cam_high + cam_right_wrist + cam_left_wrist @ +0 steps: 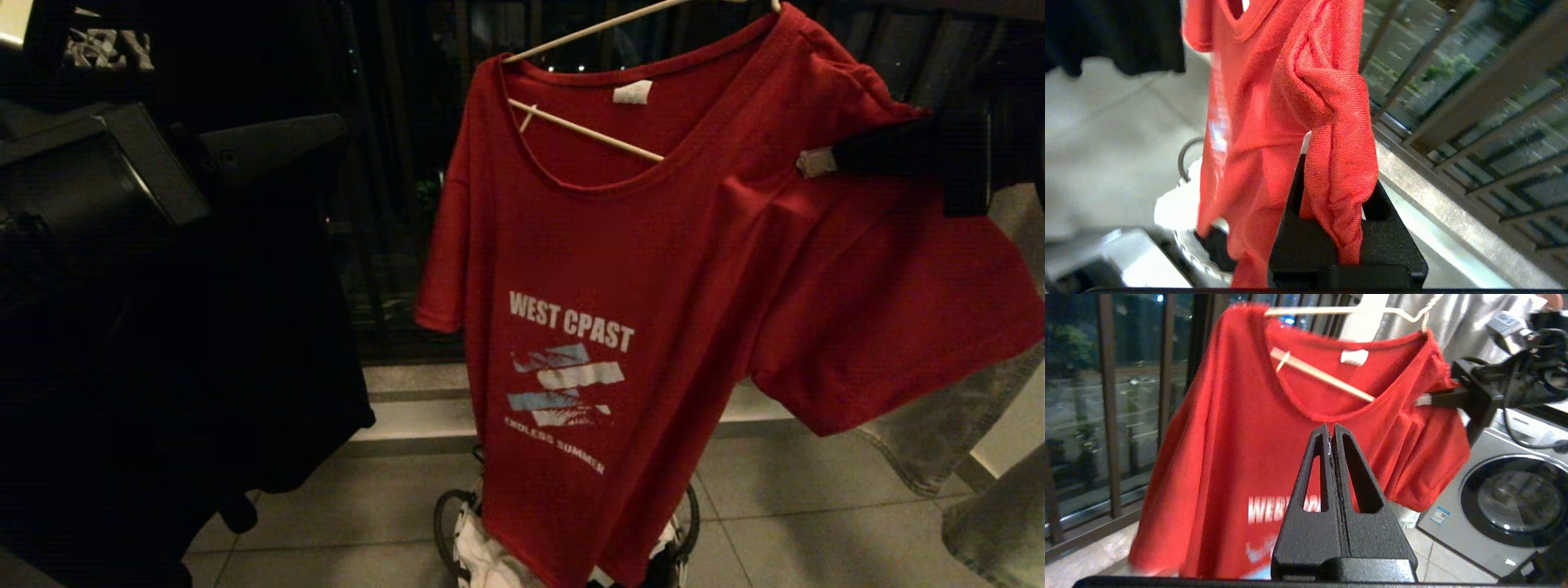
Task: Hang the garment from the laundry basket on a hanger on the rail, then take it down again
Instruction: Hang the clothes rack on the clothesline
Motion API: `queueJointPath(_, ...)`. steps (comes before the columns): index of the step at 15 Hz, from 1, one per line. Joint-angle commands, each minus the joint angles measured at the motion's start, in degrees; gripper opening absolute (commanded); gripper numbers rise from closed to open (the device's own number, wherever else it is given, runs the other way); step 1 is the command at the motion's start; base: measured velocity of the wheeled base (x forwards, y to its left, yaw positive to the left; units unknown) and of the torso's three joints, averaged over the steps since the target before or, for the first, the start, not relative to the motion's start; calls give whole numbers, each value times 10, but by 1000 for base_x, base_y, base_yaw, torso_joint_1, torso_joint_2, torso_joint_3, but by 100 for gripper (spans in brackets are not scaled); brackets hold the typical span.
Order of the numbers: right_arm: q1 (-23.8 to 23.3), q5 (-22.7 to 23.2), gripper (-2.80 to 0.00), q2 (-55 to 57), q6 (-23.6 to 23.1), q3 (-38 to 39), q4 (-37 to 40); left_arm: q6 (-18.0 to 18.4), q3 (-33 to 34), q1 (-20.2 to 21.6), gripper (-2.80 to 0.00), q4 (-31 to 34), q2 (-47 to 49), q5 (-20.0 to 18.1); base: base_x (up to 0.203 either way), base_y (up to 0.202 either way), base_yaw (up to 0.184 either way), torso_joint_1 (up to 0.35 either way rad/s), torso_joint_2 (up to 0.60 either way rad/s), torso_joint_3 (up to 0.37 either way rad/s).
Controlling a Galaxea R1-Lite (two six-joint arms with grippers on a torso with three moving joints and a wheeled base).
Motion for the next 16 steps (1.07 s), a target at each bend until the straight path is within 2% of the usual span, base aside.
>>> queueJointPath(1,0,-14,-280,-19,28,33,-26,-1,-23,6,-280,46,-1,-2,0,0,0,0,0,0)
queueJointPath(3,1,-41,-280,-29,59,46,-34,-1,-69,13,-280,145,-7,6,0,0,0,0,0,0)
queueJointPath(5,0,-48,-280,-40,101,53,-35,5,-107,19,-280,219,-8,19,0,0,0,0,0,0)
queueJointPath(8,1,-80,-280,-52,109,73,-35,16,-141,34,-280,279,-8,24,0,0,0,0,0,0)
queueJointPath(11,1,-85,-280,-63,117,88,-36,19,-204,47,-280,392,-6,42,0,0,0,0,0,0)
queueJointPath(12,1,-85,-280,-68,119,95,-37,20,-214,51,-280,410,-4,48,0,0,0,0,0,0)
queueJointPath(14,1,-85,-280,-78,121,110,-39,48,-213,53,-280,416,-1,56,0,0,0,0,0,0)
queueJointPath(16,1,-85,-280,-84,132,117,-40,94,-215,52,-280,456,0,88,0,0,0,0,0,0)
